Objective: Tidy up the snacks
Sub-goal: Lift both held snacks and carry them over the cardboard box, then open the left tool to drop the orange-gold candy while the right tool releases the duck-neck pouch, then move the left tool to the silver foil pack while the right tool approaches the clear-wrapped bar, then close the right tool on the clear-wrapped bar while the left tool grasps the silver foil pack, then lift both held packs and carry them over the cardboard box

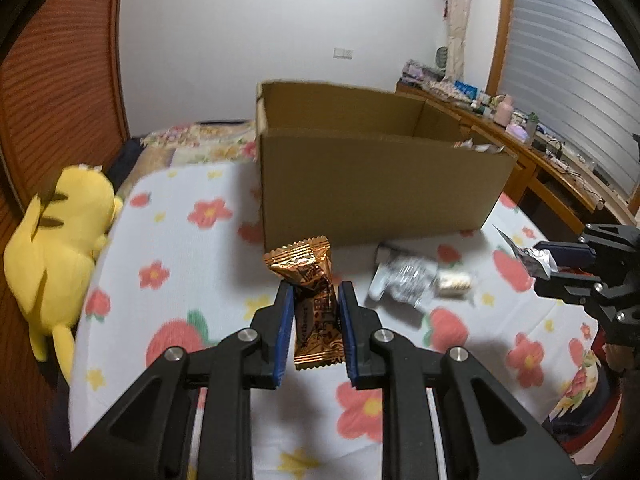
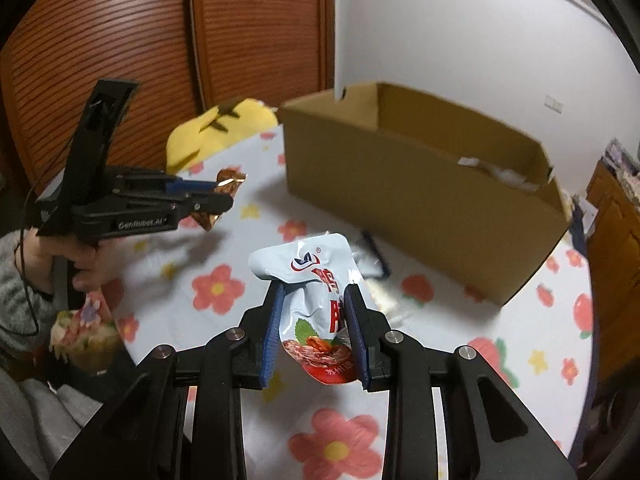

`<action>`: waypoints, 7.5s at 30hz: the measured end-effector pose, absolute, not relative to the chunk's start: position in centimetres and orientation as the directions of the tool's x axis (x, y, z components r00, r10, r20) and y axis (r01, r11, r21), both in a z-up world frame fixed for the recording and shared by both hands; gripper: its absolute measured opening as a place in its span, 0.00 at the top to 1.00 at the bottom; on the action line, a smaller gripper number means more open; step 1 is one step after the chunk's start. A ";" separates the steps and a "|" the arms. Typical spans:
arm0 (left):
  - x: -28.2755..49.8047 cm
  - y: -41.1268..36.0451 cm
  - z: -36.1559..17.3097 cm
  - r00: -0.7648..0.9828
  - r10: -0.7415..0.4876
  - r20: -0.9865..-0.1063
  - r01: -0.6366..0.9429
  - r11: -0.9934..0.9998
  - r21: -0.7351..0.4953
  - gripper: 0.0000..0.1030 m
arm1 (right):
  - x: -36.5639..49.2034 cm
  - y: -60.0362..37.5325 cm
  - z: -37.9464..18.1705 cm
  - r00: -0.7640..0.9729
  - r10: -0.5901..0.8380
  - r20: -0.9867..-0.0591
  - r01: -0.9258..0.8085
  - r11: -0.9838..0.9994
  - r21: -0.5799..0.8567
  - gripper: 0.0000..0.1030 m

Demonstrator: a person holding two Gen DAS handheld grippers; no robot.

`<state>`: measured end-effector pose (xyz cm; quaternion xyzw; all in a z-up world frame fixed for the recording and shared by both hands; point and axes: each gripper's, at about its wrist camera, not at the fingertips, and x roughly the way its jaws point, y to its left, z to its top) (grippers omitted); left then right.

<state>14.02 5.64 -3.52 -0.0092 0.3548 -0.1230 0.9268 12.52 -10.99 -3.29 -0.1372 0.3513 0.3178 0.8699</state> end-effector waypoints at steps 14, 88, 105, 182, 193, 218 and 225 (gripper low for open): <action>16.3 2.6 1.0 0.760 -0.246 -0.601 0.279 0.959 -0.039 0.81 | 14.7 -12.4 1.6 0.654 0.442 -0.614 -0.602 0.795 -0.068 0.71; 16.8 1.6 -4.7 0.719 -0.265 -0.642 0.329 0.944 -0.021 0.15 | 16.8 -15.7 -3.7 0.676 0.402 -0.617 -0.479 0.877 0.047 0.58; 16.3 1.9 -7.7 0.680 -0.246 -0.691 0.325 0.946 -0.016 0.15 | 19.7 -12.1 -9.2 0.526 0.408 -0.746 -0.561 0.826 0.057 0.53; 19.4 -11.7 -9.4 0.499 -0.331 -0.801 0.466 0.882 -0.074 0.15 | 14.1 -21.9 -9.5 0.636 0.244 -0.732 -0.337 0.941 0.021 0.81; 18.3 -11.1 -9.3 0.514 -0.300 -0.804 0.480 0.877 -0.020 0.38 | 14.6 -22.2 -10.2 0.631 0.247 -0.736 -0.323 0.946 0.041 0.81; 15.1 -6.9 -8.2 0.545 -0.365 -0.755 0.461 0.882 -0.094 0.40 | 14.9 -21.6 -10.5 0.631 0.222 -0.743 -0.322 0.947 0.009 0.81; 14.9 -6.4 -7.7 0.574 -0.373 -0.729 0.447 0.889 -0.103 0.40 | 14.8 -21.6 -10.5 0.633 0.221 -0.742 -0.321 0.947 0.008 0.81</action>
